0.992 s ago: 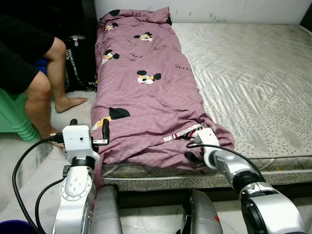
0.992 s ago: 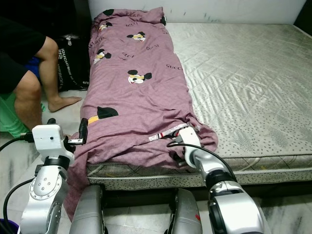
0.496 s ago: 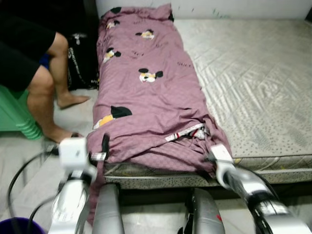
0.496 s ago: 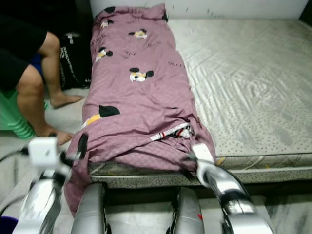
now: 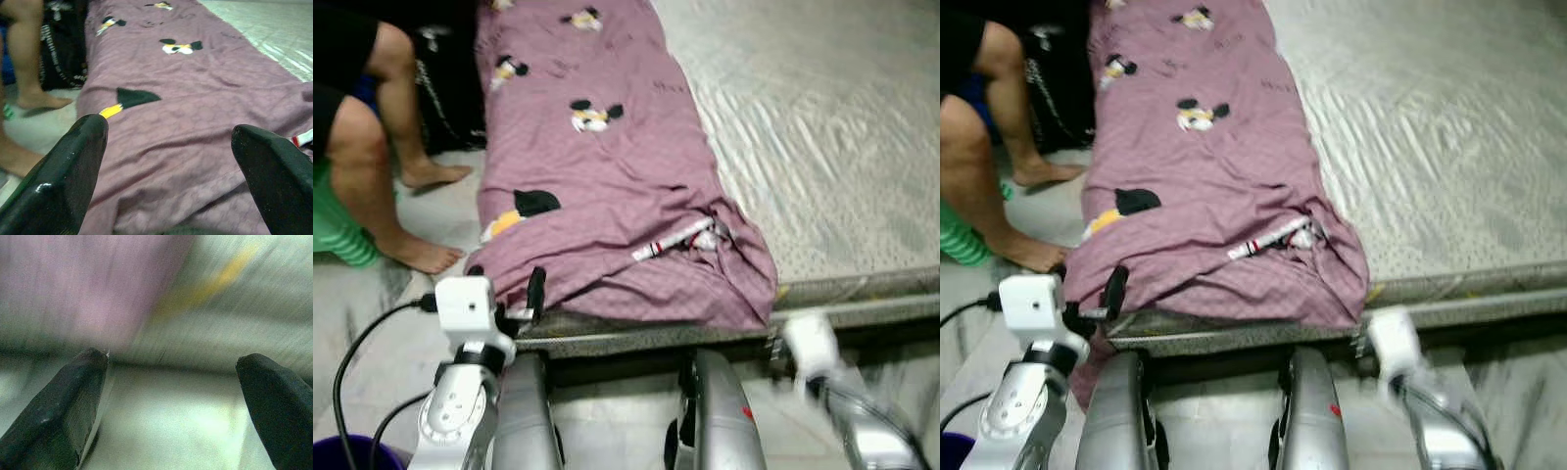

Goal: Clean up the room

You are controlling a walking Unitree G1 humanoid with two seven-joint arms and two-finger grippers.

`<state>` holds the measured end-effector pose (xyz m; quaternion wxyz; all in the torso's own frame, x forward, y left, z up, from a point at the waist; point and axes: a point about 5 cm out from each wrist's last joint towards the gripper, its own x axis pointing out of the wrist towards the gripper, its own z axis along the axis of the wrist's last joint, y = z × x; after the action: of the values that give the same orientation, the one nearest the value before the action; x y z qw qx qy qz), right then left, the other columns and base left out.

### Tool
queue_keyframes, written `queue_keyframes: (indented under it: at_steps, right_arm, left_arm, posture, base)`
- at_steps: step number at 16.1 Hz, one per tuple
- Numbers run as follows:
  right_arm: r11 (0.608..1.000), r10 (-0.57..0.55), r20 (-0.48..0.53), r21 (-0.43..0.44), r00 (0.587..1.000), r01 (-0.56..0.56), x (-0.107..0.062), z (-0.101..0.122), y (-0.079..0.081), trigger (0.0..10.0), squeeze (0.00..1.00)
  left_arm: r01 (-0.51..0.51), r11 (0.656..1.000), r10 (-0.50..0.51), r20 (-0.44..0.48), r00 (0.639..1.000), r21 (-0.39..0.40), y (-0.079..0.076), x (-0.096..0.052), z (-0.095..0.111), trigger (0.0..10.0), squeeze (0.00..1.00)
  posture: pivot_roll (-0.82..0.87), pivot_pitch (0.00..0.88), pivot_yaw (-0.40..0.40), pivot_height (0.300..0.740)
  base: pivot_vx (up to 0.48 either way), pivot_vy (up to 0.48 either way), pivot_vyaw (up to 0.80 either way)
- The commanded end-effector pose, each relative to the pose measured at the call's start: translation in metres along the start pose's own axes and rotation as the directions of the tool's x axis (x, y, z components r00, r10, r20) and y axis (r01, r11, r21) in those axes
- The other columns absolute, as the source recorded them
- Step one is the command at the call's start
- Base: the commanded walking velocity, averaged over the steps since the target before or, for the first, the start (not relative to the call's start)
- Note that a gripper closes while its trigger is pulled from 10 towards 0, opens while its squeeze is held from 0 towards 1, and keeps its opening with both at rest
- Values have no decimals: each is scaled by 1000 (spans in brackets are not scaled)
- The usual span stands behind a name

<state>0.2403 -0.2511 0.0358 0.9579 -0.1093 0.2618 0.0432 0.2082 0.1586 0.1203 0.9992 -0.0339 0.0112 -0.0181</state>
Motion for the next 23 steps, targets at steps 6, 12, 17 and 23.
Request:
queue_keyframes:
  at_steps: [6, 12, 17, 23]
  right_arm:
    - [997, -36, 394, 71, 918, 8, 18, 118, 33, 10000, 0]
    - [1000, 25, 252, -4, 968, -25, 74, 134, 87, 10000, 0]
    - [990, -88, 232, -87, 969, 111, 83, 142, 77, 10000, 0]
    - [965, -206, 193, -122, 959, 231, 84, 128, 49, 10000, 0]
  left_arm:
    - [-27, 1000, 27, -10, 1000, 13, 4, 0, 1, 10000, 0]
    - [-48, 998, 48, 16, 999, 29, 6, 3, 10, 10000, 0]
    - [-72, 997, 73, -8, 997, 41, 8, -11, 9, 10000, 0]
    - [-68, 997, 70, -48, 996, 41, 6, -19, 6, 10000, 0]
  posture:
    - [-9, 169, 8, 572]
    - [55, 166, 1, 572]
    - [76, 211, -4, 572]
    - [72, 266, 6, 572]
  base:
    - [0, 0, 0]
    - [0, 0, 0]
    - [0, 0, 0]
    - [0, 0, 0]
